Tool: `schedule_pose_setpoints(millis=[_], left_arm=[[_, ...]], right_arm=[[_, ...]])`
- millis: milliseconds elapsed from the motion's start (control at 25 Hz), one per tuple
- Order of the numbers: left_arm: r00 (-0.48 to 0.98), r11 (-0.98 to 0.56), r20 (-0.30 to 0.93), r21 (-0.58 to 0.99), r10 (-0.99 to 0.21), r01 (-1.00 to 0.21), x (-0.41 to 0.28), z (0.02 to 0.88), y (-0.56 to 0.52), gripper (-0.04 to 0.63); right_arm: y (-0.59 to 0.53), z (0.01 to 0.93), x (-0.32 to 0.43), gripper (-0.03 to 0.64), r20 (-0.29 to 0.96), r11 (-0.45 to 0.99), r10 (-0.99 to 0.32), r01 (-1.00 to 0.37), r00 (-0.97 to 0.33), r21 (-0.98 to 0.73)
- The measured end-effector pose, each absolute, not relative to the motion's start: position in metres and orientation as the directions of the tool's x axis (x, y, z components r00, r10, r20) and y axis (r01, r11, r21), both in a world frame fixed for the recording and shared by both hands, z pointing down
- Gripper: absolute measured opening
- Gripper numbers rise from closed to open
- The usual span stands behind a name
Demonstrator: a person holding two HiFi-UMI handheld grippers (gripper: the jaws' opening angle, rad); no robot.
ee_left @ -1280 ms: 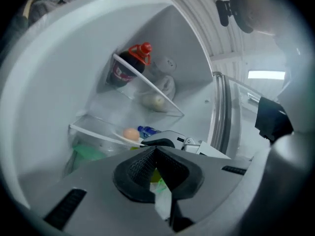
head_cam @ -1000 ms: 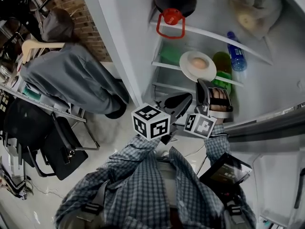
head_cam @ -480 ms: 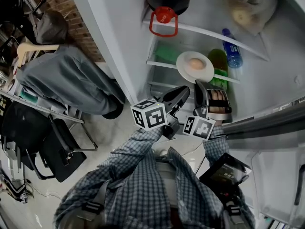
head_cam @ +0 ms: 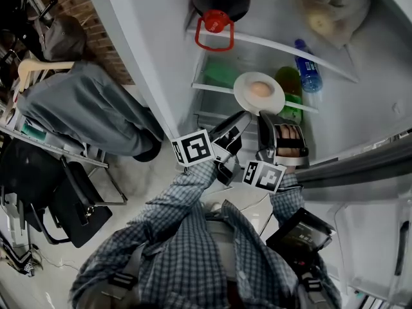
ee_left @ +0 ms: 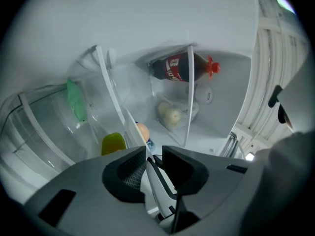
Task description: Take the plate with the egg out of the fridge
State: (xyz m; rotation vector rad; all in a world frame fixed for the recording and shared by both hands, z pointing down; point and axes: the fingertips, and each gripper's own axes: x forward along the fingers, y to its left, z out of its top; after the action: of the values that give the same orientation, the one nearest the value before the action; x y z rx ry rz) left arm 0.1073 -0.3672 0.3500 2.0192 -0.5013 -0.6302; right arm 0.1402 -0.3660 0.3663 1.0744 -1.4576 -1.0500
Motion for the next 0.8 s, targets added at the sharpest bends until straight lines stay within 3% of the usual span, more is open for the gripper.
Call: schedule_pose_setpoints(millis=[160, 800], left_arm=[[0.755, -0.385, -0.224, 0.922, -0.617, -0.041, 0.107, 0.357, -0.375, 0.083], [0.723, -0.251, -0.183, 0.968, -0.666, 0.014, 0.103, 0.364, -0.389, 0.084]], right_arm=[[-0.362, 0.366, 0.141, 0.020, 0.210, 0.221, -0.972, -0.100, -0.104, 0.970], [-0.350, 0.364, 0.140, 0.020, 0.190, 0.197, -0.977, -0.059, -0.100, 0.979]])
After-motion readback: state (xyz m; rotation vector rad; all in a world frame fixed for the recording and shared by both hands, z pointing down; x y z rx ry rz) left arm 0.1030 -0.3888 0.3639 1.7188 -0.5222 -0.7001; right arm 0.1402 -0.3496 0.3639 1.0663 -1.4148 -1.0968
